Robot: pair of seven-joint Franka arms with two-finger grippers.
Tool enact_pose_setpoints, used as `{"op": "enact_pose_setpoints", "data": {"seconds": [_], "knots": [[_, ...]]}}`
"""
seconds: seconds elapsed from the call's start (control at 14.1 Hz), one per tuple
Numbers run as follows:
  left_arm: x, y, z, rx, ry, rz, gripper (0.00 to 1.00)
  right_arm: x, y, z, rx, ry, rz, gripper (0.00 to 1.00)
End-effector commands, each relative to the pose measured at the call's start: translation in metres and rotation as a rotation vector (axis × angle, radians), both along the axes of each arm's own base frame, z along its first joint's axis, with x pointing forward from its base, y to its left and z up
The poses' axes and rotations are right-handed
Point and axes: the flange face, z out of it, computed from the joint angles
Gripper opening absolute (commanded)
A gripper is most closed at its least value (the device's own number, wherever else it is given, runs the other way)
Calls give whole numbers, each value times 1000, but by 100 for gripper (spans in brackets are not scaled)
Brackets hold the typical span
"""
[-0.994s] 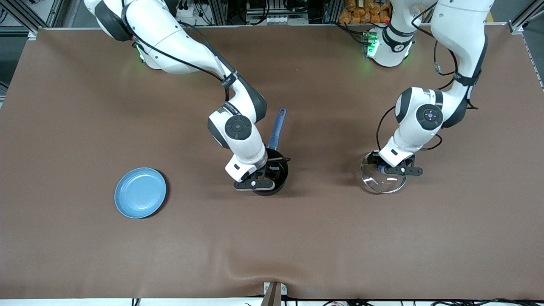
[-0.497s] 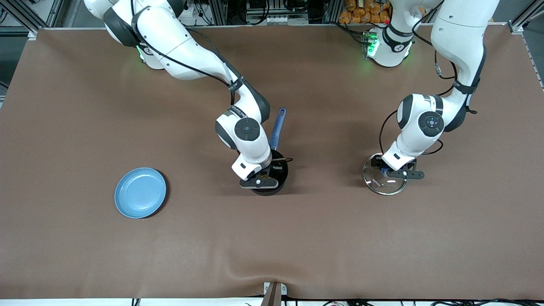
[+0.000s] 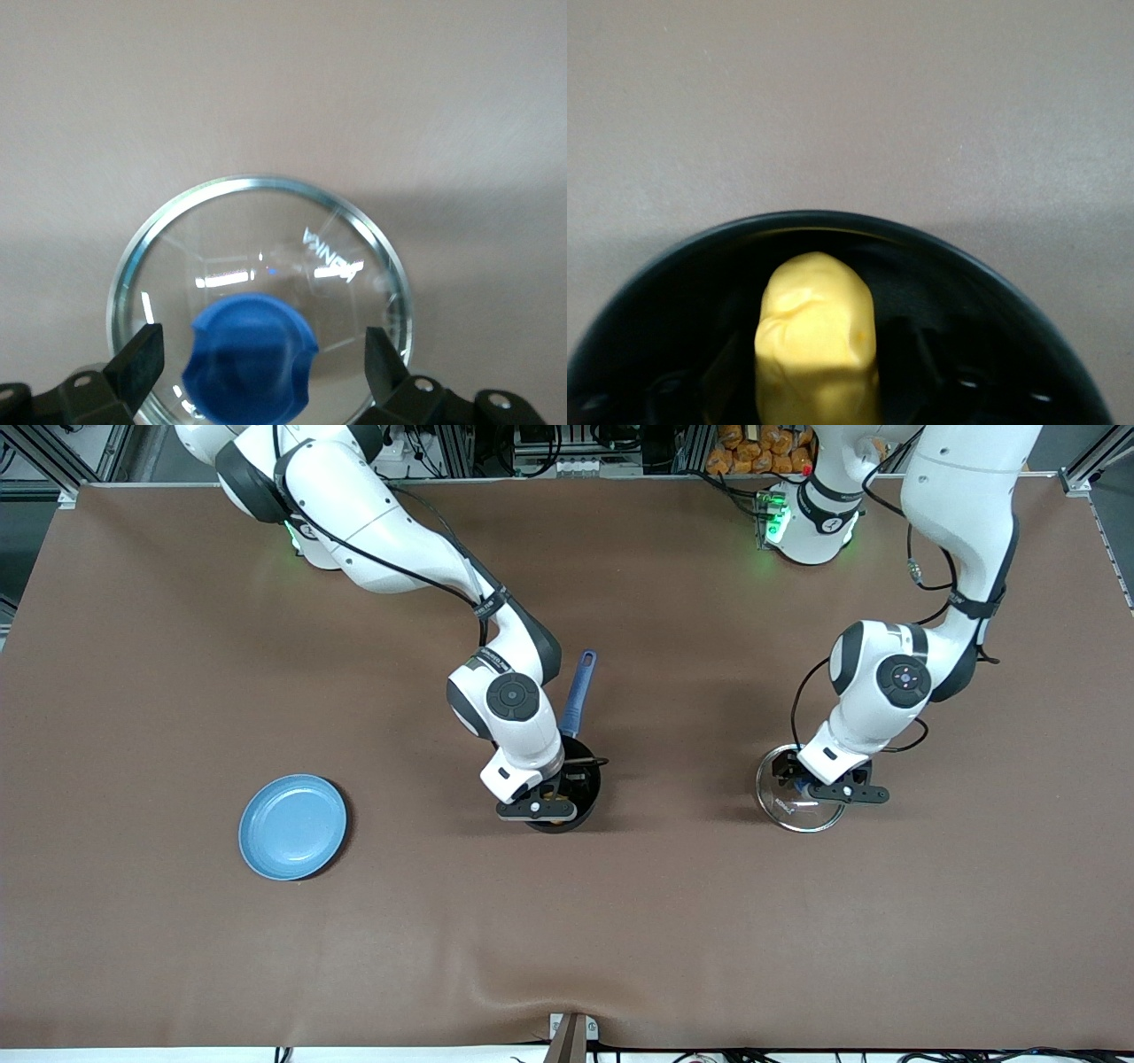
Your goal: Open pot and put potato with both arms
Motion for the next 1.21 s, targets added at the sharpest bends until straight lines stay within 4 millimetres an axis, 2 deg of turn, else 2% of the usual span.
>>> {"op": "enact_pose_setpoints", "data": {"seconds": [0.0, 0.21, 0.35, 0.57, 0.64, 0.78, 0.99, 1.14], "knots": [[0, 4, 62, -14, -19, 14, 100, 7, -6, 27, -1, -31, -10, 100], [7, 8, 129, -5, 17, 22, 100, 13, -14, 51, -17, -24, -24, 100], [17, 26, 186, 2, 45, 49, 100, 18, -23, 79, -33, -15, -38, 100], [31, 36, 273, 12, 119, 74, 100, 38, -62, 125, -56, -3, -43, 100], [32, 41, 293, 14, 130, 79, 100, 44, -78, 140, -68, 3, -40, 100], [27, 41, 318, 13, 138, 81, 100, 57, -119, 177, -88, 17, -85, 100], [23, 44, 361, 11, 145, 90, 100, 69, -185, 217, -138, 56, -63, 100], [17, 53, 375, 3, 149, 108, 100, 82, -240, 239, -149, 67, -86, 100]]}}
